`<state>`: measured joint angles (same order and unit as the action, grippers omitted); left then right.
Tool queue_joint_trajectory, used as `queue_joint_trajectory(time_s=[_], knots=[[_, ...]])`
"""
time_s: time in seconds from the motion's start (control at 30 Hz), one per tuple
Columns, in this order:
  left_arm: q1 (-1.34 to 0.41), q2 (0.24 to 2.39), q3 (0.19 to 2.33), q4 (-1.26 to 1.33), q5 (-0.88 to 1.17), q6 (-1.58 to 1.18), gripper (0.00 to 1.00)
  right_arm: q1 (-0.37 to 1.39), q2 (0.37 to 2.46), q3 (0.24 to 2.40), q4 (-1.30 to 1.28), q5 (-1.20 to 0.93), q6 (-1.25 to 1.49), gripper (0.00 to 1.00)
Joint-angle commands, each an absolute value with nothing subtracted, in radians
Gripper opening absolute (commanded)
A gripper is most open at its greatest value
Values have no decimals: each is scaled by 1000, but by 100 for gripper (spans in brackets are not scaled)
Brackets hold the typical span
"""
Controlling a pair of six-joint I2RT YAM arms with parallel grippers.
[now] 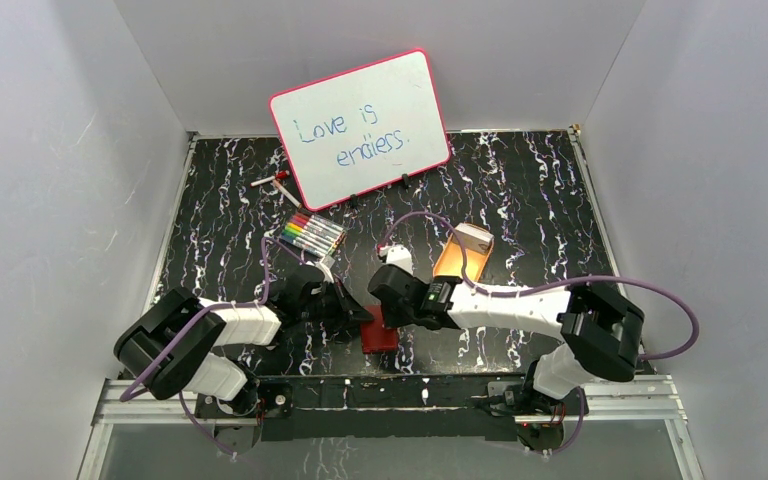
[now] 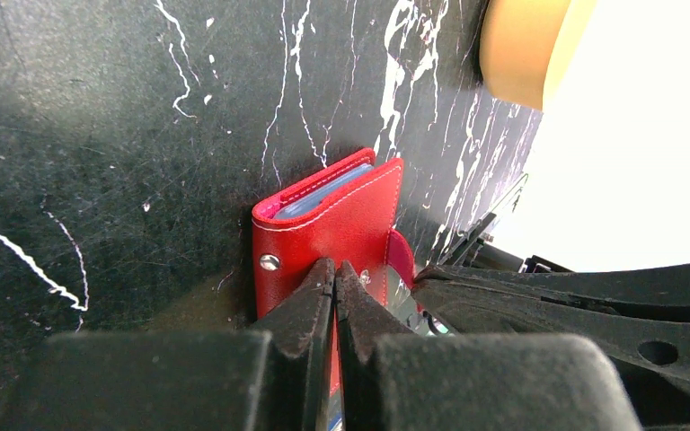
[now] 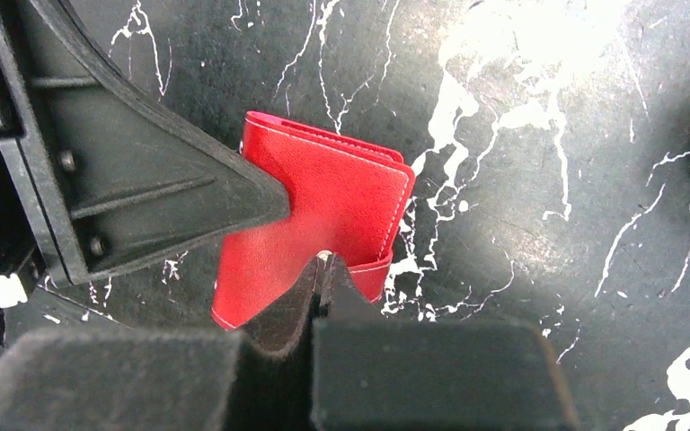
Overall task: Put the credit cards into the card holder
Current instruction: Open the card holder at the center of the board.
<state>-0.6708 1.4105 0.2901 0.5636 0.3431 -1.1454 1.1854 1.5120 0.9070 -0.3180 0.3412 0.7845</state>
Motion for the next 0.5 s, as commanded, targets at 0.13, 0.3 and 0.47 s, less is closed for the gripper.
queue_joint_trajectory(time_s=[0.13, 0.3, 0.47], knots=[[-667, 1365, 308, 297, 187, -1072, 0, 1183, 1370, 854, -369, 398, 819, 0], [-667, 1278, 364, 219, 186, -1049, 15, 1176, 1293, 792, -381, 391, 833, 0], [-666, 1267, 396, 187, 200, -1036, 27, 1173, 1252, 763, -354, 361, 838, 30]])
